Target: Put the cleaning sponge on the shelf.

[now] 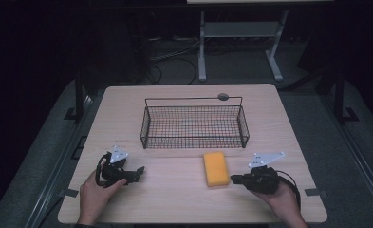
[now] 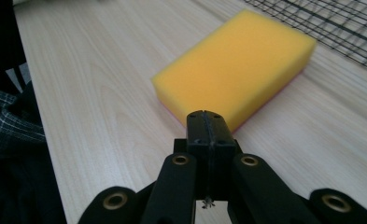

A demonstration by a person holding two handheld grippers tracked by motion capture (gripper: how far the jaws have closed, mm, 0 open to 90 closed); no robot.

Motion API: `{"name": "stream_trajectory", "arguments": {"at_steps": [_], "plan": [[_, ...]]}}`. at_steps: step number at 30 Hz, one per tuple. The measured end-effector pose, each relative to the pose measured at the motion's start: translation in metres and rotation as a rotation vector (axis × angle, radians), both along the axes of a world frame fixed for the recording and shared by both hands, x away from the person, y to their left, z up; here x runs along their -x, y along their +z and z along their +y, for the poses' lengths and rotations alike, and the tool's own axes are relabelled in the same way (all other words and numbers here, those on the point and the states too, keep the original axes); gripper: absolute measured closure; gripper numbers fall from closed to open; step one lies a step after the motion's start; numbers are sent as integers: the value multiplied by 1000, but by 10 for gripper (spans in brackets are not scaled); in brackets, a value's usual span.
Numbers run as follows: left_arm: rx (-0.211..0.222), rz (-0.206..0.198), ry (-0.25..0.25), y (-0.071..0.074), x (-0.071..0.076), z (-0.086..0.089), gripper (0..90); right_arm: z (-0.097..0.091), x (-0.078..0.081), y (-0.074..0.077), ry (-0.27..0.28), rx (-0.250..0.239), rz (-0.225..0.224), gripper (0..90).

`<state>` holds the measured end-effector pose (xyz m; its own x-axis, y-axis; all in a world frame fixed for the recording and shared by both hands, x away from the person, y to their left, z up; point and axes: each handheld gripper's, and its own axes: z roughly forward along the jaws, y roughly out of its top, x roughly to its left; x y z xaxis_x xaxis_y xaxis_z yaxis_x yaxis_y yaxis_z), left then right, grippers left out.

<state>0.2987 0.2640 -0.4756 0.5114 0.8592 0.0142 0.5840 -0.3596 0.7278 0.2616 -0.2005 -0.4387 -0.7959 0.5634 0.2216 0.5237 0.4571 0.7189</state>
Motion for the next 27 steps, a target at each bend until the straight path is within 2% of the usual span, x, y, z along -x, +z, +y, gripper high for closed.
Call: {"name": "stream_trajectory", "arguments": {"at_steps": [9, 20, 27], "plan": [[0, 0, 0, 0, 0, 0, 126, 17, 1, -5, 53, 10, 19, 900], [0, 0, 0, 0, 0, 0, 126, 24, 0, -11, 79, 35, 34, 899], [0, 0, 0, 0, 0, 0, 126, 22, 0, -13, 72, 53, 31, 900]]}}
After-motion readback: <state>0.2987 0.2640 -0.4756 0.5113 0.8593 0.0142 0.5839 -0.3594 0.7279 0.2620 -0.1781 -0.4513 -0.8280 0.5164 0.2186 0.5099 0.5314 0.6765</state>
